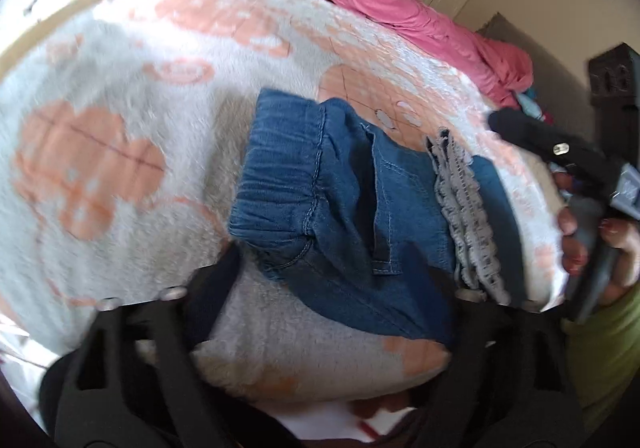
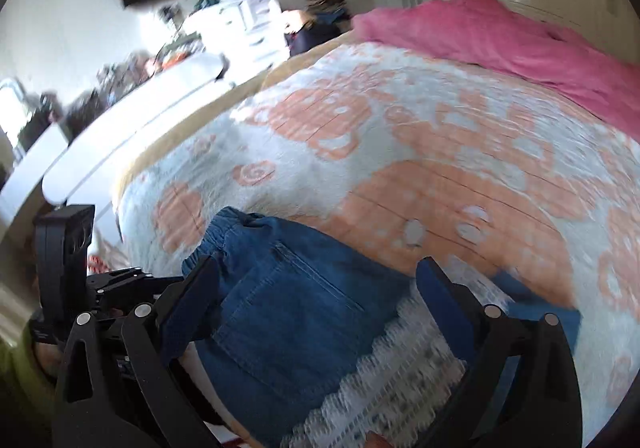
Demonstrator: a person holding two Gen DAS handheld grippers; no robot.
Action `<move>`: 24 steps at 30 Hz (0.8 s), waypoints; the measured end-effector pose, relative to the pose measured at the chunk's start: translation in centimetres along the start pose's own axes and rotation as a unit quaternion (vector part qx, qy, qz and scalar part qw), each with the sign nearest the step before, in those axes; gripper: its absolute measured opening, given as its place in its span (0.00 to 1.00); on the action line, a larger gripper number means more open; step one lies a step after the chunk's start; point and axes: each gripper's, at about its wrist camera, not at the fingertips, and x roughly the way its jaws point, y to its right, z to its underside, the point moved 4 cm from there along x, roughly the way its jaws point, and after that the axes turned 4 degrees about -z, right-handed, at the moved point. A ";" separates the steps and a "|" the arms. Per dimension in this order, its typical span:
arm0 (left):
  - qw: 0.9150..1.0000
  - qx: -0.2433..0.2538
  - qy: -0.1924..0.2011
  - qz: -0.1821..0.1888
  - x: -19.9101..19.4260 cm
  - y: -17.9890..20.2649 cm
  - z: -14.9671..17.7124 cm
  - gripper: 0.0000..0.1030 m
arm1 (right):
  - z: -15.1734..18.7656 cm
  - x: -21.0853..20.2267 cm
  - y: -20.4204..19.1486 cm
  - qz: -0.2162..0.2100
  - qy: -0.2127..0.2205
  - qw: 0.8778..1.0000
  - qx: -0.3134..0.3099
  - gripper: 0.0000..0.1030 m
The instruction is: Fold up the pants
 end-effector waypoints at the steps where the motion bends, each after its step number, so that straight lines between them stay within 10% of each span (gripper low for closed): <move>1: 1.000 -0.005 -0.006 0.005 0.3 -0.2 0.0 0.54 | -0.2 0.8 -0.3 -0.001 -0.011 1.000 -0.007 0.95; 16: 0.998 -0.045 -0.018 0.044 1.5 -0.9 0.2 0.52 | -1.2 13.1 -4.3 -0.054 -0.154 0.985 -0.048 0.93; 17: 0.998 -0.045 -0.019 0.041 1.5 -0.9 0.2 0.52 | -0.9 13.6 -4.2 -0.054 -0.157 0.985 -0.044 0.91; 19: 0.998 -0.046 -0.020 0.037 1.7 -0.9 0.3 0.53 | -0.6 13.9 -4.2 -0.074 -0.152 0.985 -0.045 0.54; 24: 0.998 -0.041 -0.015 0.037 1.7 0.0 -0.1 0.60 | -0.9 10.8 -4.1 -0.109 -0.124 0.986 -0.035 0.35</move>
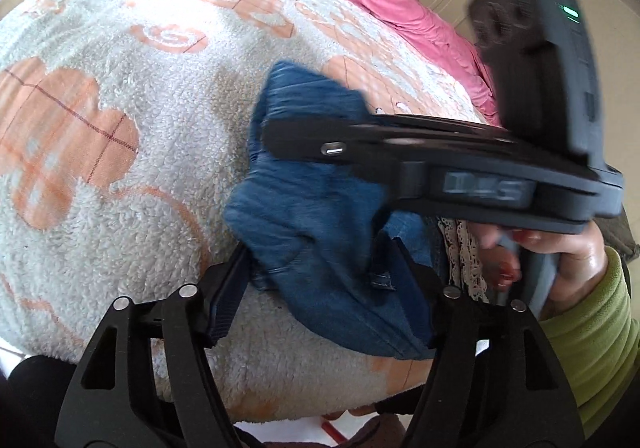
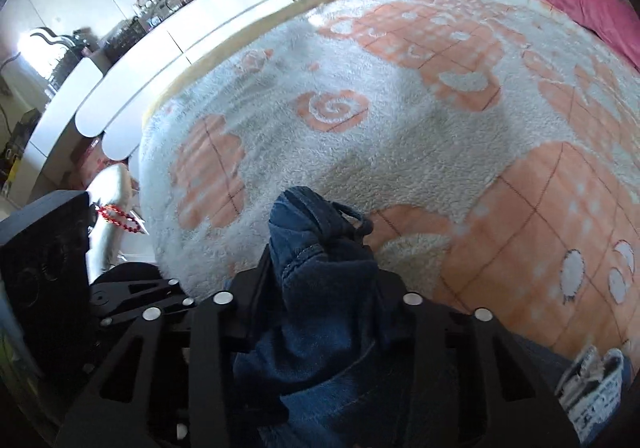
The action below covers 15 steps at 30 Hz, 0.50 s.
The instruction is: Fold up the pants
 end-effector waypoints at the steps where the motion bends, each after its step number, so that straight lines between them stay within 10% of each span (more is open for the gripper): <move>1: 1.000 0.004 0.004 0.000 -0.1 0.3 0.0 0.60 | 0.0 -1.1 -0.1 -0.006 0.011 1.000 0.002 0.33; 15: 0.990 0.078 -0.008 0.118 1.7 12.9 1.6 0.60 | 5.8 -15.8 4.0 -0.016 0.133 0.990 0.043 0.33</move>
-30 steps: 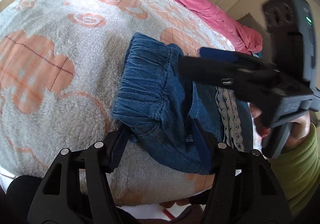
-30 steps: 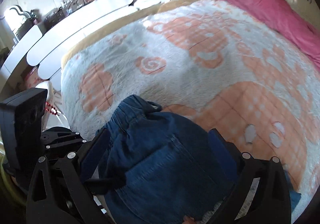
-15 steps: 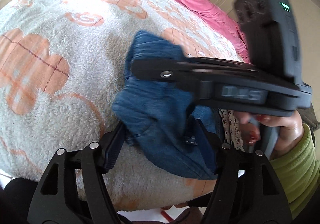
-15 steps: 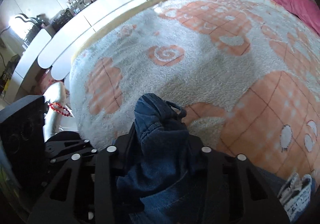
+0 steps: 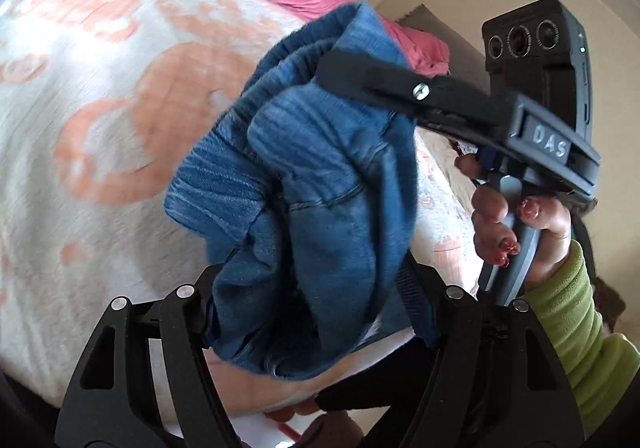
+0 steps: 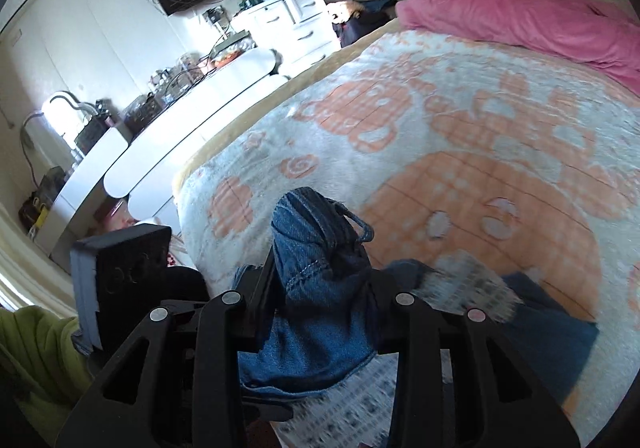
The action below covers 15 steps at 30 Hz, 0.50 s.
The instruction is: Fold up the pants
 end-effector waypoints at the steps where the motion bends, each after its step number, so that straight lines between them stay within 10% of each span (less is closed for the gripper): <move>1: 1.000 0.005 0.000 -0.003 0.2 0.6 -0.1 0.60 | 0.4 -0.6 0.4 -0.001 0.006 1.000 0.004 0.35; 15: 0.993 0.106 -0.039 0.033 2.5 7.5 2.9 0.66 | 7.4 -8.5 6.8 0.065 0.061 0.991 0.101 0.61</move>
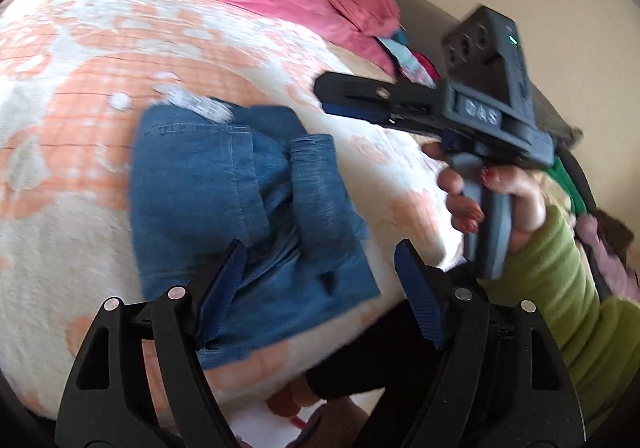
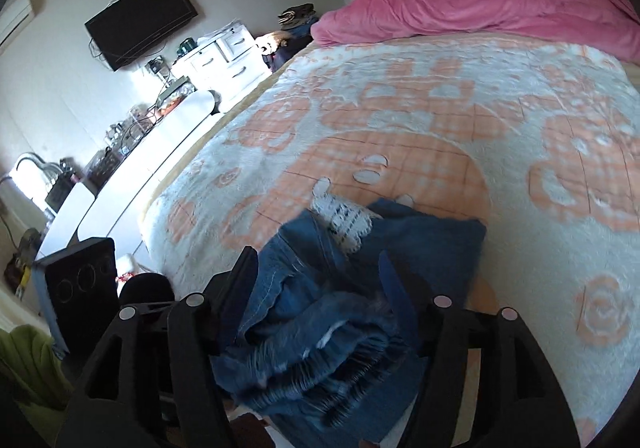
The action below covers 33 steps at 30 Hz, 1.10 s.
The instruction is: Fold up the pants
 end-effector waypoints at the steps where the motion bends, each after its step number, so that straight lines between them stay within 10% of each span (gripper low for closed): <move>1: 1.000 0.007 -0.005 -0.004 0.4 0.2 0.3 0.66 | 0.4 0.1 0.0 -0.002 -0.003 1.000 0.005 0.61; 8: 0.999 0.022 -0.028 -0.020 2.3 -0.2 1.3 0.66 | 3.8 2.7 3.2 0.144 -0.098 0.984 -0.019 0.62; 17: 1.000 0.021 -0.003 -0.014 -1.1 0.1 0.7 0.73 | 3.1 0.2 2.2 0.123 -0.035 0.992 -0.018 0.66; 29: 0.992 -0.009 0.017 -0.127 -4.0 -7.5 -3.8 0.78 | 6.2 -4.7 -4.5 0.112 0.039 0.989 -0.088 0.77; 33: 0.992 0.009 -0.015 -0.121 -1.8 -7.7 -5.5 0.56 | 8.9 -3.6 -8.4 0.116 0.012 0.981 -0.156 0.77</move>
